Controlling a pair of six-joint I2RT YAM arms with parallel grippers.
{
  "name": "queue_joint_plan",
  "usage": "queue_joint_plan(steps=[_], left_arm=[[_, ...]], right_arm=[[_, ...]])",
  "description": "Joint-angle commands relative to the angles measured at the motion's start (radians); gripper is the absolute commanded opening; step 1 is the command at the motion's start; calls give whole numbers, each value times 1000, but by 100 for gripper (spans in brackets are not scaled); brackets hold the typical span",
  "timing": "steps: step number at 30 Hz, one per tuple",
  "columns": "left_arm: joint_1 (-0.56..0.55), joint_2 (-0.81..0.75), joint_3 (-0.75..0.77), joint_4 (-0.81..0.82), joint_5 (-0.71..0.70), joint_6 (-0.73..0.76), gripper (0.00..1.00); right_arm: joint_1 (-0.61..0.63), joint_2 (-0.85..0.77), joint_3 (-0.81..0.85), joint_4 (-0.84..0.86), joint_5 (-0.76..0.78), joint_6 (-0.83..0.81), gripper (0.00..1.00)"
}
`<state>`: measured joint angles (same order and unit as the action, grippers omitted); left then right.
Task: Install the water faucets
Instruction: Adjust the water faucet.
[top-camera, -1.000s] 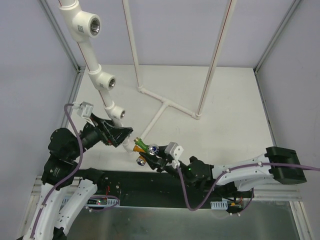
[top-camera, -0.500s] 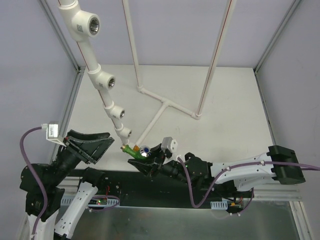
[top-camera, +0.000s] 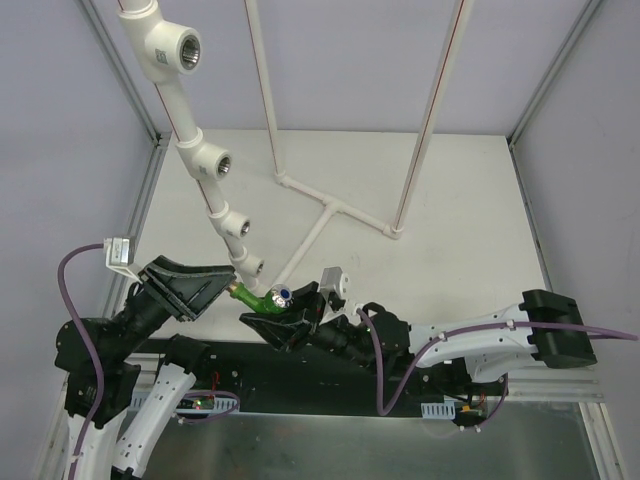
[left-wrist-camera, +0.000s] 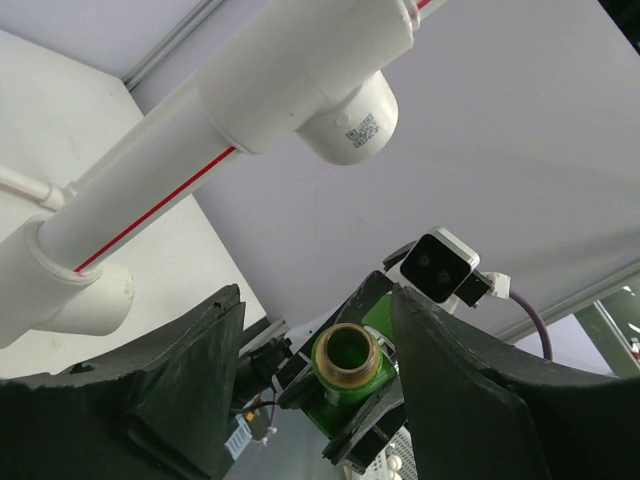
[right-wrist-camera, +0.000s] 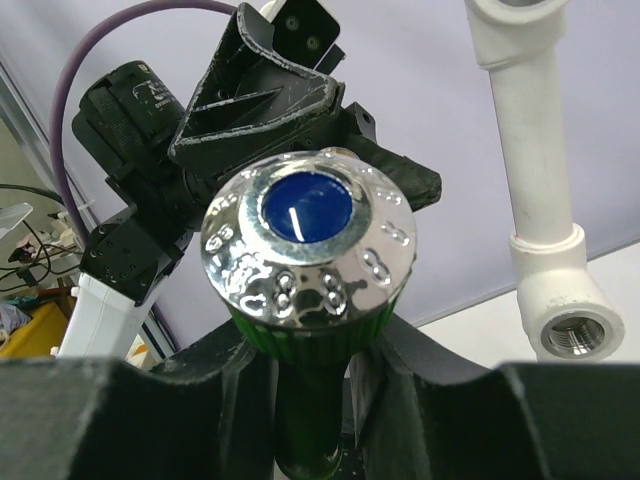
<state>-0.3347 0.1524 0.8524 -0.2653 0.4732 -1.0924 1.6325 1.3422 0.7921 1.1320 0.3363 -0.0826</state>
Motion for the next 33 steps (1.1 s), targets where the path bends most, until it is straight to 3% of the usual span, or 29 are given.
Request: queue_joint_plan(steps=[1, 12, 15, 17, 18, 20, 21, 23, 24, 31, 33], left_arm=[[-3, 21, -19, 127, 50, -58, 62], [-3, 26, -32, 169, 84, -72, 43], [-1, 24, -35, 173, 90, -73, 28], [-3, 22, -35, 176, 91, -73, 5], [-1, 21, -36, 175, 88, -77, 0], [-1, 15, -38, 176, 76, -83, 0], [-1, 10, -39, 176, 64, -89, 0], [-1, -2, -50, 178, 24, -113, 0], [-1, -8, -56, 181, 1, -126, 0], [-3, -47, -87, 186, -128, -190, 0], [-1, -45, -85, 186, -145, -201, 0]], right_arm=[[1, 23, 62, 100, 23, -14, 0], [-22, 71, 107, 112, 55, -28, 0], [-26, 83, 119, 115, 56, -31, 0], [-26, 86, 122, 117, 59, -35, 0], [-26, 87, 121, 117, 66, -40, 0], [-28, 83, 116, 120, 85, -55, 0], [-26, 81, 110, 129, 90, -63, 4], [-25, 78, 96, 162, 99, -78, 26], [-25, 77, 91, 178, 96, -89, 32], [-17, 80, 102, 216, 52, -152, 57], [-19, 84, 108, 232, 52, -157, 57]])
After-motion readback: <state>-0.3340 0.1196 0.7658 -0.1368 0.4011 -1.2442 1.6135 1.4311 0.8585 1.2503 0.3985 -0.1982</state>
